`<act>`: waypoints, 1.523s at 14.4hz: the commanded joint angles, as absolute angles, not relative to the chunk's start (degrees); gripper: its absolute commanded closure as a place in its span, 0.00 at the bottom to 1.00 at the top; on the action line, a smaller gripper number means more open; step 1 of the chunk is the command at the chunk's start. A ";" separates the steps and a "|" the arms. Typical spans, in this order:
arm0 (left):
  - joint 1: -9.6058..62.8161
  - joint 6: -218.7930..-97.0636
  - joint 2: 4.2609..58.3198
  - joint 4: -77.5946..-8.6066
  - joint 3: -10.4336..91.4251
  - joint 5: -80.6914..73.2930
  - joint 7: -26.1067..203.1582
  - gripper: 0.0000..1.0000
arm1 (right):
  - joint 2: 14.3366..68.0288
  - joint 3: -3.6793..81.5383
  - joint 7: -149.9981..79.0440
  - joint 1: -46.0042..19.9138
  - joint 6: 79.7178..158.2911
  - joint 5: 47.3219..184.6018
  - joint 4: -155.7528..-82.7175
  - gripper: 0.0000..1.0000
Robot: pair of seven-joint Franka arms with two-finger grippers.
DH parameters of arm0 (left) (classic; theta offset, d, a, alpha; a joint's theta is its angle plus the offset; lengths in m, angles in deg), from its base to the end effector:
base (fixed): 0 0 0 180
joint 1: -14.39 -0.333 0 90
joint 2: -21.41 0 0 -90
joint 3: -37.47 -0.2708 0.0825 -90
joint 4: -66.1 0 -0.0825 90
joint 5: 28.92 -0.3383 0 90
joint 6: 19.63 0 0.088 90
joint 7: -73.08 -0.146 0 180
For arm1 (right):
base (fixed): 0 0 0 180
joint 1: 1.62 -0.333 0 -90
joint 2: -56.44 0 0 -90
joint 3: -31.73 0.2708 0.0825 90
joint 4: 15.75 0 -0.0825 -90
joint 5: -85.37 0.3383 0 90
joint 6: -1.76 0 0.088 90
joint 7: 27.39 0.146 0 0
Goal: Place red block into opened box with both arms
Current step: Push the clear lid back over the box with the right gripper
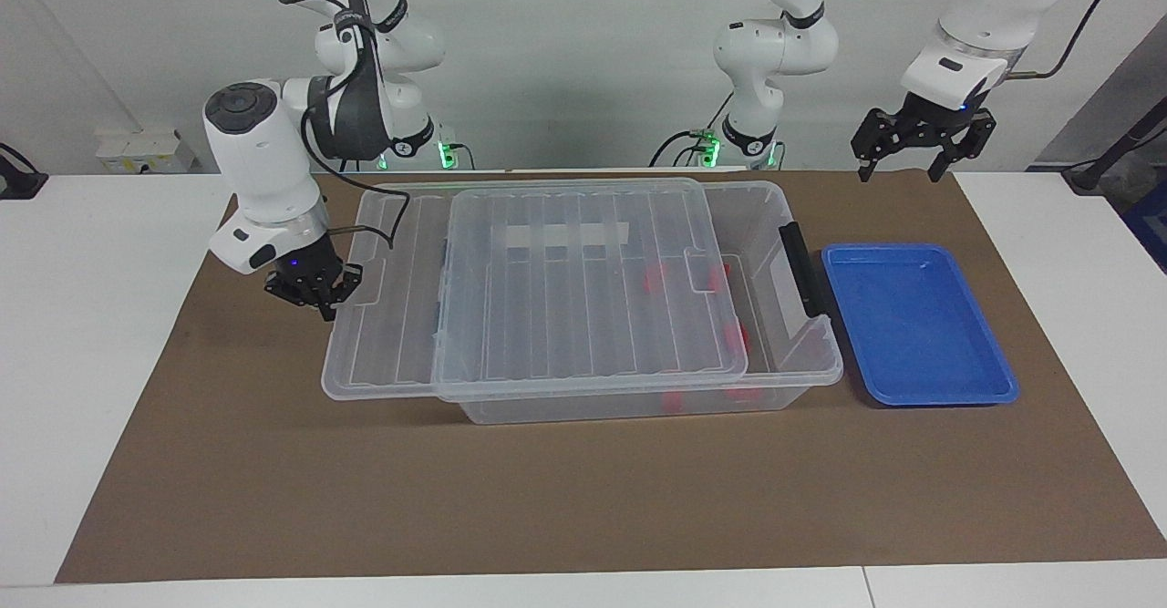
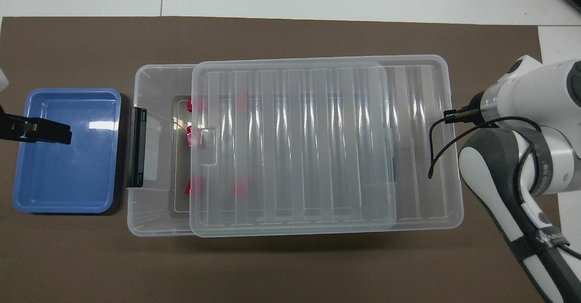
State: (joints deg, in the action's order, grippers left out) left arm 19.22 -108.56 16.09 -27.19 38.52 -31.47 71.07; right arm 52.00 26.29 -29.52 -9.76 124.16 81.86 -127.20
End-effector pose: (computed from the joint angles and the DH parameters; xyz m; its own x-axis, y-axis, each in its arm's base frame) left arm 0.4807 -0.0433 0.5604 0.9905 -0.1363 0.0151 -0.1355 -0.9897 -0.0467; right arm 0.5472 0.0217 0.3884 0.9869 0.1176 0.1102 0.1107 -0.9916 0.0666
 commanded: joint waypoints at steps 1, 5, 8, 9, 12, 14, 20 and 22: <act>18.78 -109.19 14.46 -29.09 38.52 -30.68 70.53 0.00 | 51.78 26.72 -25.03 -11.72 125.16 83.00 -127.90 1.00; 18.70 -109.19 14.46 -29.09 38.52 -30.68 70.53 0.00 | 51.78 26.81 -24.14 -13.74 125.07 86.42 -127.90 1.00; 18.78 -109.19 14.46 -29.09 38.52 -30.68 70.53 0.00 | 51.78 26.81 -23.35 -15.32 124.98 86.69 -127.90 1.00; 18.78 -109.19 14.46 -29.09 38.52 -30.68 70.53 0.00 | 51.78 26.81 -22.83 -15.42 124.98 86.69 -127.90 1.00; 18.78 -109.19 14.46 -29.09 38.52 -30.68 70.53 0.00 | 51.87 26.89 -22.55 -15.86 124.81 88.53 -127.90 1.00; 18.78 -109.19 14.46 -29.09 38.52 -30.68 70.53 0.00 | 51.87 26.98 -22.38 -16.21 124.72 88.71 -127.90 1.00; 18.78 -109.19 14.46 -29.09 38.52 -30.68 70.53 0.00 | 51.87 27.25 -22.99 -16.21 124.63 91.44 -127.90 1.00; 18.78 -109.19 14.46 -29.09 38.52 -30.68 70.53 0.00 | 51.87 28.12 -22.91 -16.30 124.63 91.52 -127.90 1.00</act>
State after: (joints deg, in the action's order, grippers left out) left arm 19.22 -108.56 16.09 -27.19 38.52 -31.47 71.07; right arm 51.86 26.95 -23.48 -16.03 124.16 89.73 -127.31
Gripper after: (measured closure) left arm 0.000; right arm 0.991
